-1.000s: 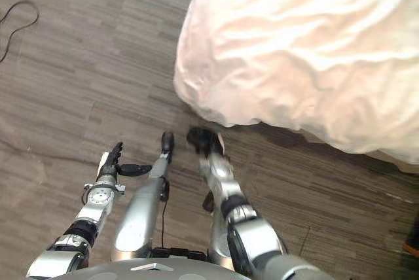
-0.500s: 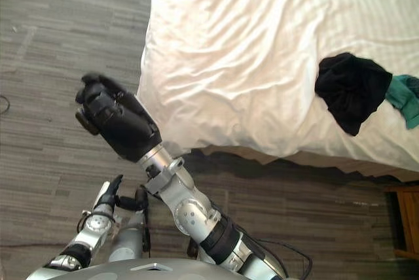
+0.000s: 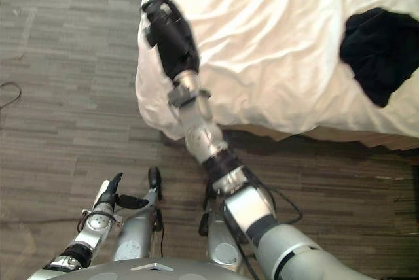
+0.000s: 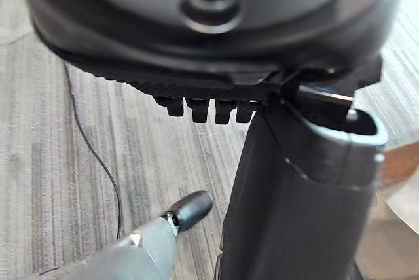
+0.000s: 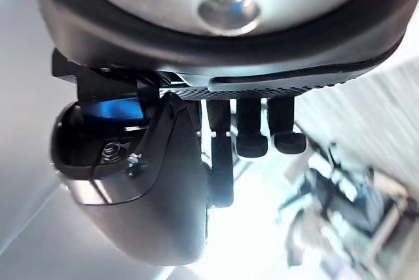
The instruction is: Tidy up the quilt and then pick up the clothes from the bed and put them into the laundry hamper
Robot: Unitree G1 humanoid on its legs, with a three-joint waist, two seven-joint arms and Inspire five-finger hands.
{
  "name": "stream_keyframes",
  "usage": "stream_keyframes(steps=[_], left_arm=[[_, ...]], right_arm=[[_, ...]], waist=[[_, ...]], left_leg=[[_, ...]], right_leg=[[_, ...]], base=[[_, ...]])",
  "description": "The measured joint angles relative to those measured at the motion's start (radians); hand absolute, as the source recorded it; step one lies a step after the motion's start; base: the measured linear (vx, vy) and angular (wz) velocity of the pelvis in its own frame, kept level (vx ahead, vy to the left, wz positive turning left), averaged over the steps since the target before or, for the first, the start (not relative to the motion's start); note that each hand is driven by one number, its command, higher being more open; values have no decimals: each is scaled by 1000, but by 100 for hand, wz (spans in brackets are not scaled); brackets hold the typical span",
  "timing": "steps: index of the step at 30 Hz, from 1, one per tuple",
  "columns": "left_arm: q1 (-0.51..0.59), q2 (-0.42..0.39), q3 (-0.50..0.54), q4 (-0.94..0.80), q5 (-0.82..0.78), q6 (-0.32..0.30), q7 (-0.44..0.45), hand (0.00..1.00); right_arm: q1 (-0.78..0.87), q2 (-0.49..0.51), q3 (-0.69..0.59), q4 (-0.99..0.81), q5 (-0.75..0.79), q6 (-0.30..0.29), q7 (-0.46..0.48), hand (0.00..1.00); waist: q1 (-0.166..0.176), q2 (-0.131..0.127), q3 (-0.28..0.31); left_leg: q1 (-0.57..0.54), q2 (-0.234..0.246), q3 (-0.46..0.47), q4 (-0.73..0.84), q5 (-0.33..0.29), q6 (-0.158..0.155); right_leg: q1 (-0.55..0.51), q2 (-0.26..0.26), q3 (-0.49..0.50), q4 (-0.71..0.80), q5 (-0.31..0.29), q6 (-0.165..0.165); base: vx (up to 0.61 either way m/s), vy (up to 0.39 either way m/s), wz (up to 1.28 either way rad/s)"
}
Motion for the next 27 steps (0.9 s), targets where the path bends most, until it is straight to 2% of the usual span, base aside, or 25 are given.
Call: stream_keyframes(steps=[2, 5, 9, 11, 13, 15, 17, 18, 20, 21, 22, 24, 27], left_arm=[[0, 1, 7, -21, 0, -4, 0, 100], [8, 1, 17, -19, -19, -9, -6, 100], [-12, 0, 16, -30, -33, -27, -19, 100], [-26, -6, 42, -29, -36, -19, -25, 100], [-27, -24, 119, -29, -43, 2, -28, 100], [-24, -40, 173, -29, -42, 16, -36, 100], [-21, -58, 212, -29, -42, 23, -42, 100], [-20, -68, 220, -29, -42, 25, -49, 100], [-19, -80, 234, -29, -43, 28, -57, 100], [-18, -82, 235, -29, -44, 30, -64, 100], [-17, -84, 235, -29, -45, 34, -72, 100], [-22, -85, 236, -32, -46, 40, -76, 100], [-22, -90, 235, -34, -49, 55, -79, 100]], right_arm=[[-88, -100, -140, 137, -88, 2, -98, 0], [-84, -208, -216, 160, -108, -1, -110, 0], [37, -200, -335, 9, -96, -11, -103, 0], [164, -165, -415, -93, -72, -37, -93, 0], [357, -96, -514, -188, -6, -78, -74, 0], [473, -68, -589, -188, 44, -79, -81, 0], [599, -46, -687, -181, 93, -79, -101, 0], [686, -41, -747, -180, 100, -78, -117, 0], [790, -40, -791, -177, 99, -70, -130, 0], [869, -35, -822, -177, 97, -61, -136, 100], [943, -25, -847, -177, 93, -58, -141, 100], [1015, -8, -859, -168, 86, -56, -144, 100], [1080, -18, -812, -40, -19, -1, -138, 100]], waist=[[19, 32, 31], [20, 48, 61], [15, 48, 61], [6, 38, 56], [-17, 2, 44], [-35, -27, 26], [-59, -44, -10], [-80, -44, -34], [-112, -42, -50], [-134, -42, -65], [-157, -36, -100], [-175, -35, -132], [-204, -24, -170]], left_leg=[[-50, -3, -15, 1, 16, 3], [-64, -11, -14, 3, 20, 8], [-62, -18, -7, 3, 22, 13], [-58, -20, 7, 3, 13, 16], [-14, -22, 57, 2, -16, 18], [33, -20, 108, 1, -46, 14], [66, -18, 157, -1, -72, 12], [82, -15, 188, -1, -85, 10], [118, -10, 225, -1, -104, 2], [152, -2, 255, -1, -116, -3], [175, 9, 281, -1, -124, -13], [217, 20, 316, -1, -134, -23], [321, 37, 383, 3, -154, -48]], right_leg=[[-40, -3, -13, -1, 12, 1], [-56, -12, -14, -1, 16, 5], [-55, -18, -7, -2, 16, 5], [-53, -19, -2, -6, 16, 6], [-30, -24, 38, -15, 14, 8], [-7, -25, 73, -20, 8, 14], [-1, -24, 117, -20, -1, 17], [-1, -23, 142, -21, -4, 16], [16, -17, 174, -23, -8, 18], [32, -9, 200, -24, -13, 17], [42, 4, 221, -30, -17, 18], [66, 17, 237, -37, -16, 18], [129, 42, 267, -34, -27, 14]], base=[[-99, 9, 15], [-37, 16, 5], [23, 6, 0], [50, 9, -8], [81, 16, -49], [72, -1, -64], [110, -29, -72], [171, -44, -80], [160, -38, -68], [164, -58, -78], [165, -66, -79], [168, -81, -68], [119, -76, -73]])
